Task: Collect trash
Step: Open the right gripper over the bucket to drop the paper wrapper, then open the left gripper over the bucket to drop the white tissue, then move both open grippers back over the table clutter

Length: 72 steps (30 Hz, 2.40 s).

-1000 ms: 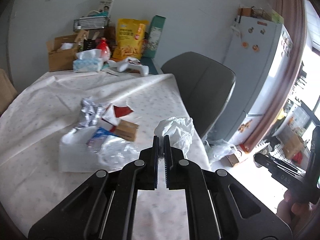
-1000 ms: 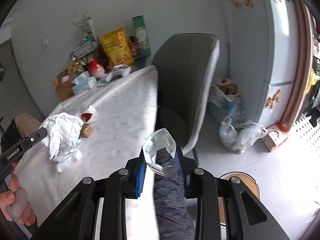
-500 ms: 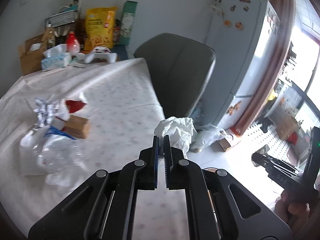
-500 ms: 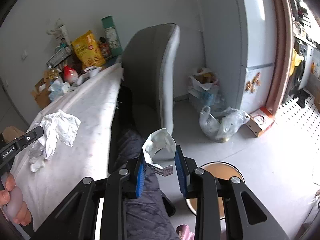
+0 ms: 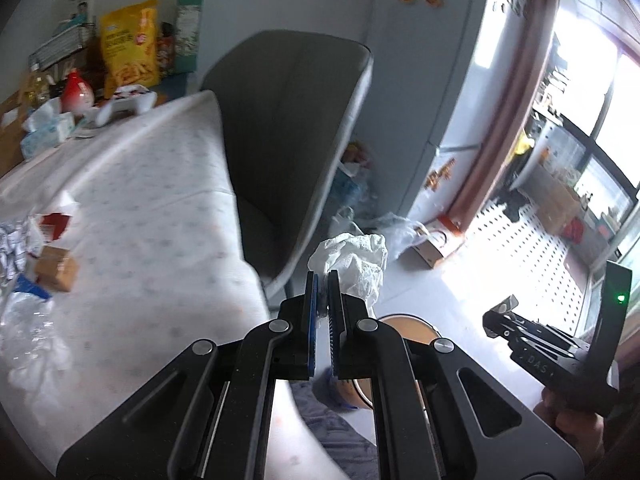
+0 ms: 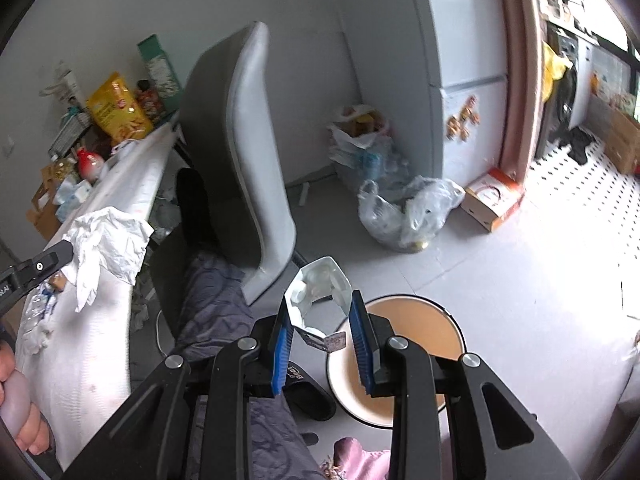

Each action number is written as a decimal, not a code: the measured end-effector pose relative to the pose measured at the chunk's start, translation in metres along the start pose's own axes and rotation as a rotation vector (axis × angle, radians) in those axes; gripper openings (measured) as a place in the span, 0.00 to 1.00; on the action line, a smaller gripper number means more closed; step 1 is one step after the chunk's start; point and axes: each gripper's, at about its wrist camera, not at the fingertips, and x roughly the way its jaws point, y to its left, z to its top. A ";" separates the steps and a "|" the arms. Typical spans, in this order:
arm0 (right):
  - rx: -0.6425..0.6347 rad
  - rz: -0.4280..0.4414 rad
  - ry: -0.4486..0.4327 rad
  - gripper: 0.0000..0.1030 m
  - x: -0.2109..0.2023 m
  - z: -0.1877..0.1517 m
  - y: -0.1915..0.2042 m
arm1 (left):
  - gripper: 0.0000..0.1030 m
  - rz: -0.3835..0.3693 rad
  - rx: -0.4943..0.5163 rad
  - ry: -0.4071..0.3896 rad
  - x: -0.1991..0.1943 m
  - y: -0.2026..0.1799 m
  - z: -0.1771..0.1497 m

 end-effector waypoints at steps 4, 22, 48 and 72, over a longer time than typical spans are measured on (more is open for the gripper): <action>0.044 -0.011 0.011 0.27 0.017 0.000 -0.023 | 0.06 -0.011 0.025 0.033 0.015 -0.016 0.001; 0.278 -0.142 -0.138 0.90 -0.039 0.011 -0.129 | 0.06 -0.139 0.167 0.205 0.095 -0.115 0.000; 0.213 -0.072 -0.129 0.93 -0.043 0.019 -0.088 | 0.91 -0.129 0.099 0.105 0.040 -0.072 0.017; -0.156 0.151 -0.123 0.93 -0.076 0.011 0.151 | 0.94 0.081 -0.213 -0.199 -0.122 0.134 -0.008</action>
